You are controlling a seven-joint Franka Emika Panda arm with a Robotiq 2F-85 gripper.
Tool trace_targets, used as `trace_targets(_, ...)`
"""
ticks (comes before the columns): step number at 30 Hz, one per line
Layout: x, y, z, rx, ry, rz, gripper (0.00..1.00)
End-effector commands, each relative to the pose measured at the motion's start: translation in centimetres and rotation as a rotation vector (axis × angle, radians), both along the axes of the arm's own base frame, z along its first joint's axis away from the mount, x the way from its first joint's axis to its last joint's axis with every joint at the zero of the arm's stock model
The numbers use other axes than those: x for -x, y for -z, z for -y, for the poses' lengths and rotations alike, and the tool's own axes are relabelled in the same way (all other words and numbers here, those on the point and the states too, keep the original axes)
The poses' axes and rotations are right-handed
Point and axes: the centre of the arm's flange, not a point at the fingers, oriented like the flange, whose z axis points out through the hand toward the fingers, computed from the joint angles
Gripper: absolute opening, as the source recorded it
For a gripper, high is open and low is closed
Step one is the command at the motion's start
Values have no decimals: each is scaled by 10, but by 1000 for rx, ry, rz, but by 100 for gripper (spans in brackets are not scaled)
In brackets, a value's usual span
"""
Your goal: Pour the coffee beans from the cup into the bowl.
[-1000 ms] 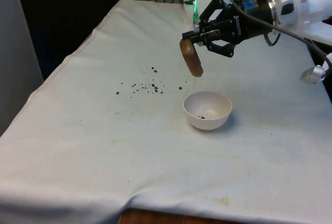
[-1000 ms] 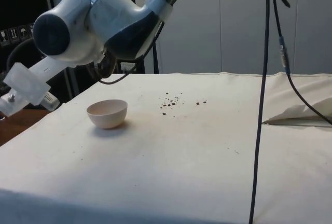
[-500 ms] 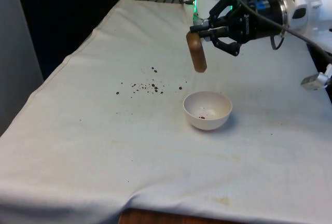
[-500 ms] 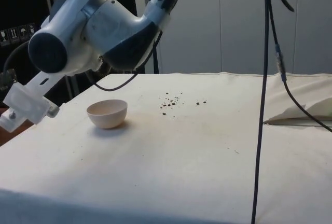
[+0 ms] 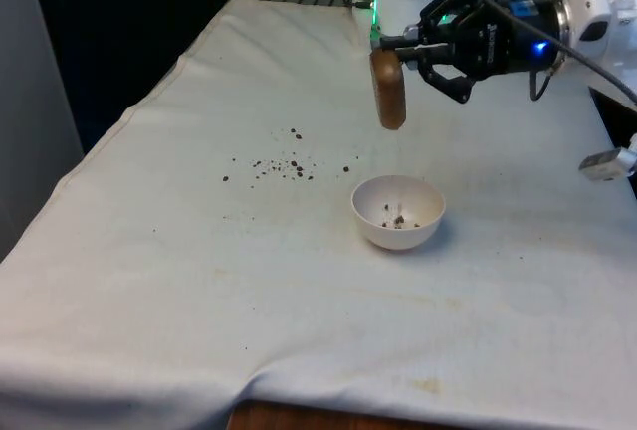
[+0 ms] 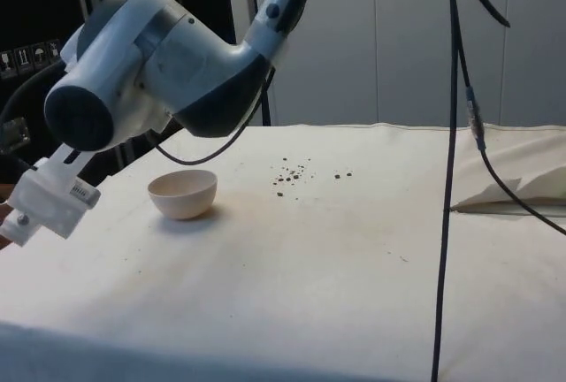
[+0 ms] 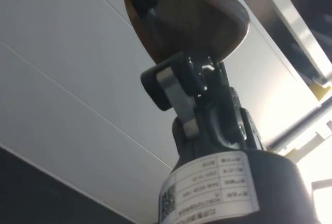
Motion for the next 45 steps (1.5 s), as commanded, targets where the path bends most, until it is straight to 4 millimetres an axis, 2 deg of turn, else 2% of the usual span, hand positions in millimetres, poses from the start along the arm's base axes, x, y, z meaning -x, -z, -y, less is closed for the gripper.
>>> trace_targets(1, -1, 0, -4, 18, 2, -3, 0)
trace_targets(17, 2, 7, -23, 137, -14, 11, 0)
trace_targets(27, 4, 12, -20, 189, -18, 22, 0)
trace_targets(45, 6, 33, -16, 319, -16, 38, 0)
